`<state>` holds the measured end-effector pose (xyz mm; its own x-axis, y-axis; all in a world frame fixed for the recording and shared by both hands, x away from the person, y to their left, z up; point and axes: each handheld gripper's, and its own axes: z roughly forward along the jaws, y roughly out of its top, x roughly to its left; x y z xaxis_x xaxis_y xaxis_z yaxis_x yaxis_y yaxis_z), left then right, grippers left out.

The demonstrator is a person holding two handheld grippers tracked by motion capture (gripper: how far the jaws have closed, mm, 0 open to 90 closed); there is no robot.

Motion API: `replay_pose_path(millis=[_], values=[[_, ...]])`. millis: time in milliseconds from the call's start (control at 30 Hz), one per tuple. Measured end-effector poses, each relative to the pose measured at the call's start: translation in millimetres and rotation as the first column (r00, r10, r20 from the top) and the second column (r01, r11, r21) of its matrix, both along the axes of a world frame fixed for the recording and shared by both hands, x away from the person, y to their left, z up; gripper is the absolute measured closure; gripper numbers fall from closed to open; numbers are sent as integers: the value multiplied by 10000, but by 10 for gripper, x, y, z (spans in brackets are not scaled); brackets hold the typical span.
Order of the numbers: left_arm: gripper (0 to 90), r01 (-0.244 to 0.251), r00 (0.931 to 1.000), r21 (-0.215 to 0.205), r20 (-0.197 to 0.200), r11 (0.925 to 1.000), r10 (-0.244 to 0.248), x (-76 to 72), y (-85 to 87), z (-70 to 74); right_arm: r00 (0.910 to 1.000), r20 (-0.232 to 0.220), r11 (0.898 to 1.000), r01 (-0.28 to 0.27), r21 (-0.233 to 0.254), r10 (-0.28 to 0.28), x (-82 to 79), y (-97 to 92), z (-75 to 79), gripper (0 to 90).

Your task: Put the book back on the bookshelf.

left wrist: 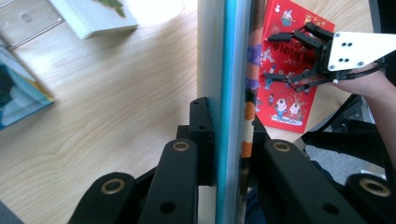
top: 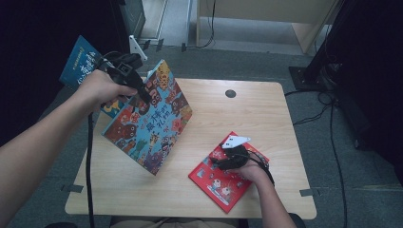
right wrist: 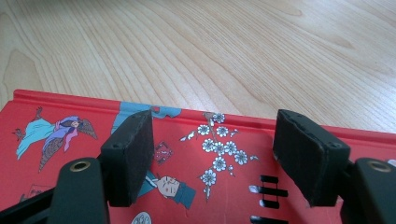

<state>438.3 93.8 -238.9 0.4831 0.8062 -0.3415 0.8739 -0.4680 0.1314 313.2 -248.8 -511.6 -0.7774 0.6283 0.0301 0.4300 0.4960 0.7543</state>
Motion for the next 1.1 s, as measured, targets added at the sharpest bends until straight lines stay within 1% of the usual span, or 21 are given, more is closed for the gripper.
replay_pose_path(millis=[133,267,367,467,633,767,800,900,1100], values=[[815,-118,9999,81,44,9999,118,1,59,7,10000,1,10000,0,5,0,0,0,0,292],[815,-204,9998,122,-6,9997,204,-2,116,16,10000,7,10000,8,-1,-8,0,1,0,292],[816,-336,9992,101,225,9994,334,-14,166,30,10000,6,10000,10,-3,-10,0,0,0,296],[815,-437,9988,175,240,9989,433,-22,204,38,10000,12,10000,13,-6,-13,0,0,0,297],[816,-489,9988,93,30,9988,489,-24,272,35,10000,12,10000,26,1,-26,1,-1,0,301],[815,-514,9987,79,51,9986,513,-42,300,14,10000,17,10000,28,-3,-28,1,-2,0,302],[816,-502,9987,98,-14,9987,502,-44,314,9,10000,17,10000,34,-5,-34,1,-2,0,303],[816,-696,9976,20,-13,9976,697,-54,388,6,10000,18,10000,34,4,-34,1,-2,0,305],[815,-874,9962,130,37,9961,874,-77,523,26,10000,27,10000,34,10,-34,4,-5,0,308]])
